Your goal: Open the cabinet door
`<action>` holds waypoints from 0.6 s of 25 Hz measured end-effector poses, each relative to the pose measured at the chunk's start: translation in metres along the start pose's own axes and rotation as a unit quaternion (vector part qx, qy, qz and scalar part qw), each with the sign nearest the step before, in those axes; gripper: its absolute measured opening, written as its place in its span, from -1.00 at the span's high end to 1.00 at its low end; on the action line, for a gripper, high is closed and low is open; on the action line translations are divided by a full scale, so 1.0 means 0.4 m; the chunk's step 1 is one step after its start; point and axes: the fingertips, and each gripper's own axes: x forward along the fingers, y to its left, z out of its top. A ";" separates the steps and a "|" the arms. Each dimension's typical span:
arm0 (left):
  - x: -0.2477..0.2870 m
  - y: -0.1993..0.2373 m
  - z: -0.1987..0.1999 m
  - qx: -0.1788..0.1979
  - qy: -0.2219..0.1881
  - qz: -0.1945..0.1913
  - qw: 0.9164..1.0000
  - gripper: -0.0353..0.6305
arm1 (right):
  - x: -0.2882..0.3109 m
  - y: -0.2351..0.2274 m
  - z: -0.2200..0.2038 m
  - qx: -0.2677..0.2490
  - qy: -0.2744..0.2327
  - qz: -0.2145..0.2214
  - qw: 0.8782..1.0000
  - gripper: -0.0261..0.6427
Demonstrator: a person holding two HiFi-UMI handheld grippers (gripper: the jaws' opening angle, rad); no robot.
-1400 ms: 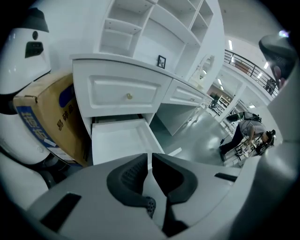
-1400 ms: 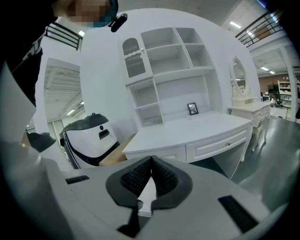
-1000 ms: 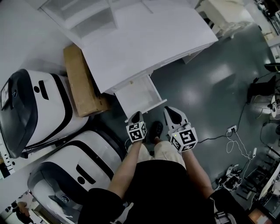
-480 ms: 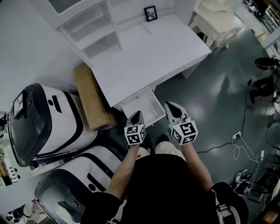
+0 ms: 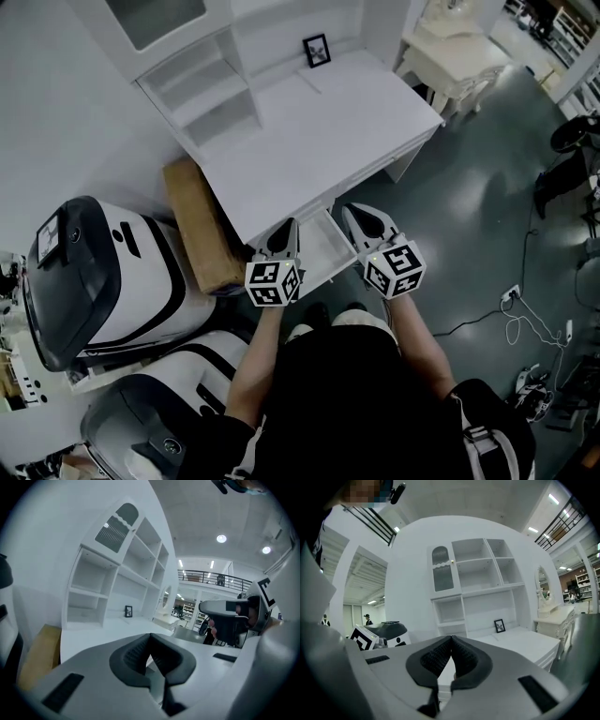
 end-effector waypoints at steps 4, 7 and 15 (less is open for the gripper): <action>-0.027 -0.009 0.091 0.006 -0.016 -0.023 1.000 0.83 | 0.002 0.012 0.058 -0.011 -0.014 0.005 1.000 0.87; -0.049 -0.018 0.143 0.001 -0.027 -0.045 0.999 0.83 | -0.001 0.021 0.095 -0.020 -0.024 0.009 0.999 0.87; -0.071 -0.030 0.216 0.011 -0.053 -0.059 0.997 0.83 | -0.012 0.036 0.141 -0.047 -0.036 0.011 0.998 0.88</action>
